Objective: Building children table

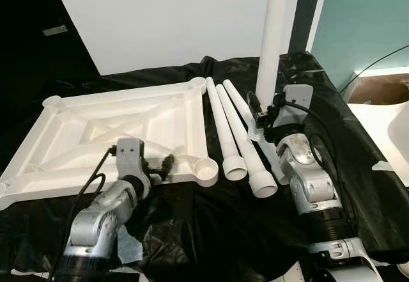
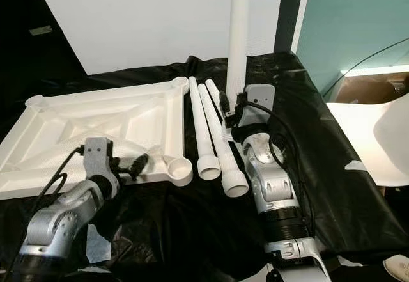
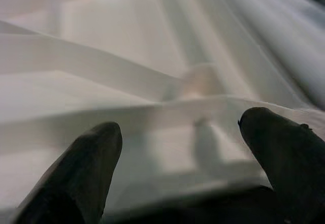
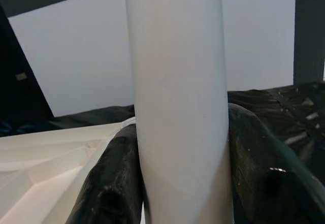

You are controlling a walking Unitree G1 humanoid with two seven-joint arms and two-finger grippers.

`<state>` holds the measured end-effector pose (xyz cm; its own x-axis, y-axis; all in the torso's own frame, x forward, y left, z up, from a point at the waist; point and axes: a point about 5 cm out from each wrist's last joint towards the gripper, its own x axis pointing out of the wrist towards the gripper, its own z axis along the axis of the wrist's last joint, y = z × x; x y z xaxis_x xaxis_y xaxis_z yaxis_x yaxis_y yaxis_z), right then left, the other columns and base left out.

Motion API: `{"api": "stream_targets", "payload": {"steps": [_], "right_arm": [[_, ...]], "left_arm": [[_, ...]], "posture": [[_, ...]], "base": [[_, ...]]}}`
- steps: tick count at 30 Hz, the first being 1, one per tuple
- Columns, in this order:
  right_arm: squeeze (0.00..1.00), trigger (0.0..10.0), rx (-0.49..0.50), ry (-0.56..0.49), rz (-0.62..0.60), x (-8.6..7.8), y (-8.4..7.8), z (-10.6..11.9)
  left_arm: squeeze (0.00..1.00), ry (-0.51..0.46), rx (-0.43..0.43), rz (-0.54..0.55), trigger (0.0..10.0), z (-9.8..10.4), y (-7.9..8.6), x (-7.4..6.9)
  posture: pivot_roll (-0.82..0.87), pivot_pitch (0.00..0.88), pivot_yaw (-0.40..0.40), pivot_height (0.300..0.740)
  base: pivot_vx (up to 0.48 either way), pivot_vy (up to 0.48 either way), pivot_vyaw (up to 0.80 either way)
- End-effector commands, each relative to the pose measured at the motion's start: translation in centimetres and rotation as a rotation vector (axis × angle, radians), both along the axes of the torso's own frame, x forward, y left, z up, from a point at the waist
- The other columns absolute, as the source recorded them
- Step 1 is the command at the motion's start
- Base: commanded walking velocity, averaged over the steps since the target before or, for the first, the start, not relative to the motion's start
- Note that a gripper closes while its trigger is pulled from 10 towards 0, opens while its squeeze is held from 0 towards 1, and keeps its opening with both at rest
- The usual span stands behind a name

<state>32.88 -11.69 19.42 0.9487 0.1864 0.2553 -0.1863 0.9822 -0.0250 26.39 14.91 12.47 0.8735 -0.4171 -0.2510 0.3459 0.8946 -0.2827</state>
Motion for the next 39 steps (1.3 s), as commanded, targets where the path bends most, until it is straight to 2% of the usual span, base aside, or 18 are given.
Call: {"api": "stream_targets", "payload": {"steps": [1, 2, 6, 7, 9, 11, 12, 13, 15, 18, 21, 27, 32, 34, 35, 36, 37, 39], "right_arm": [[0.0, 10.0, -0.002, 0.009, 0.039, 0.0, 0.5, 0.0], [0.0, 10.0, -0.002, 0.009, 0.039, 0.0, 0.5, 0.0], [0.0, 10.0, -0.184, 0.001, 0.292, -1.1, 3.5, -0.6], [0.0, 10.0, -0.184, 0.001, 0.292, -1.1, 3.5, -0.6], [0.0, 10.0, -0.215, -0.014, 0.33, -1.3, 4.1, -0.5], [0.0, 10.0, -0.218, -0.016, 0.337, -1.3, 4.3, -0.4], [0.0, 10.0, -0.218, -0.018, 0.346, -1.1, 4.4, -0.2], [0.0, 10.0, -0.218, -0.018, 0.346, -1.1, 4.4, -0.2], [0.0, 10.0, -0.219, -0.021, 0.352, -1.0, 4.5, 0.0], [0.0, 10.0, -0.222, -0.027, 0.359, -1.0, 4.7, 0.1], [0.0, 10.0, -0.225, -0.026, 0.369, -1.1, 4.9, 0.0], [0.0, 10.0, -0.231, -0.021, 0.386, -1.5, 5.1, -0.2], [0.0, 10.0, -0.23, -0.019, 0.385, -1.6, 5.0, -0.3], [0.0, 10.0, -0.231, -0.019, 0.383, -1.6, 5.0, -0.3], [0.0, 10.0, -0.231, -0.019, 0.383, -1.6, 5.0, -0.3], [0.0, 10.0, -0.231, -0.019, 0.383, -1.6, 5.0, -0.3], [0.0, 10.0, -0.231, -0.017, 0.384, -1.6, 4.9, -0.4], [0.0, 10.0, -0.23, -0.016, 0.385, -1.6, 4.9, -0.4]], "left_arm": [[0.1, -0.152, -0.178, -0.528, 10.0, 1.9, -2.1, -2.0], [0.1, -0.152, -0.178, -0.528, 10.0, 1.9, -2.1, -2.0], [0.09, -0.156, -0.153, -0.681, 10.0, 1.8, -2.9, -3.9], [0.09, -0.156, -0.153, -0.681, 10.0, 1.8, -2.9, -3.9], [0.05, -0.144, -0.062, -0.727, 10.0, 1.0, -3.0, -4.2], [0.03, -0.131, -0.027, -0.751, 10.0, 0.6, -3.1, -4.5], [0.03, -0.105, 0.044, -0.805, 10.0, -0.2, -3.1, -5.0], [0.03, -0.105, 0.044, -0.805, 10.0, -0.2, -3.1, -5.0], [0.03, -0.082, 0.111, -0.832, 10.0, -0.9, -2.9, -5.3], [0.03, -0.065, 0.191, -0.802, 10.0, -1.9, -2.4, -4.6], [0.03, -0.076, 0.306, -0.71, 10.0, -2.9, -2.1, -2.9], [0.04, -0.086, 0.395, -0.615, 10.0, -3.6, -2.3, -1.0], [0.03, -0.119, 0.367, -0.593, 10.0, -3.2, -3.0, -0.5], [0.04, -0.176, 0.267, -0.628, 10.0, -2.0, -3.3, -0.8], [0.03, -0.219, 0.179, -0.672, 10.0, -1.0, -3.6, -1.3], [0.03, -0.219, 0.179, -0.672, 10.0, -1.0, -3.6, -1.3], [0.04, -0.273, 0.075, -0.747, 10.0, 0.2, -3.7, -2.5], [0.04, -0.286, 0.047, -0.775, 10.0, 0.6, -3.8, -3.0]], "posture": [[0.07, 0.0, 0.111, 0.74], [0.07, 0.0, 0.111, 0.74], [0.07, 0.0, 0.085, 0.74], [0.07, 0.0, 0.085, 0.74], [0.07, 0.0, 0.073, 0.74], [0.08, 0.0, 0.066, 0.74], [0.08, 0.0, 0.061, 0.74], [0.08, 0.0, 0.061, 0.74], [0.08, 0.0, 0.056, 0.74], [0.08, 0.0, 0.055, 0.74], [0.08, 0.0, 0.055, 0.74], [0.06, 0.0, 0.062, 0.74], [0.06, 0.0, 0.062, 0.74], [0.06, 0.0, 0.068, 0.74], [0.06, 0.0, 0.07, 0.74], [0.06, 0.0, 0.07, 0.74], [0.06, 0.0, 0.067, 0.74], [0.06, 0.0, 0.067, 0.74]], "base": [[0.0, 0.0, 0.0], [0.0, 0.0, 0.0], [0.0, 0.0, 0.0], [0.0, 0.0, 0.0], [0.0, 0.0, 0.0], [0.0, 0.0, 0.0], [0.0, 0.0, 0.0], [0.0, 0.0, 0.0], [0.0, 0.0, 0.0], [0.0, 0.0, 0.0], [0.0, 0.0, 0.0], [0.0, 0.0, 0.0], [0.0, 0.0, 0.0], [0.0, 0.0, 0.0], [0.0, 0.0, 0.0], [0.0, 0.0, 0.0], [0.0, 0.0, 0.0], [0.0, 0.0, 0.0]]}}
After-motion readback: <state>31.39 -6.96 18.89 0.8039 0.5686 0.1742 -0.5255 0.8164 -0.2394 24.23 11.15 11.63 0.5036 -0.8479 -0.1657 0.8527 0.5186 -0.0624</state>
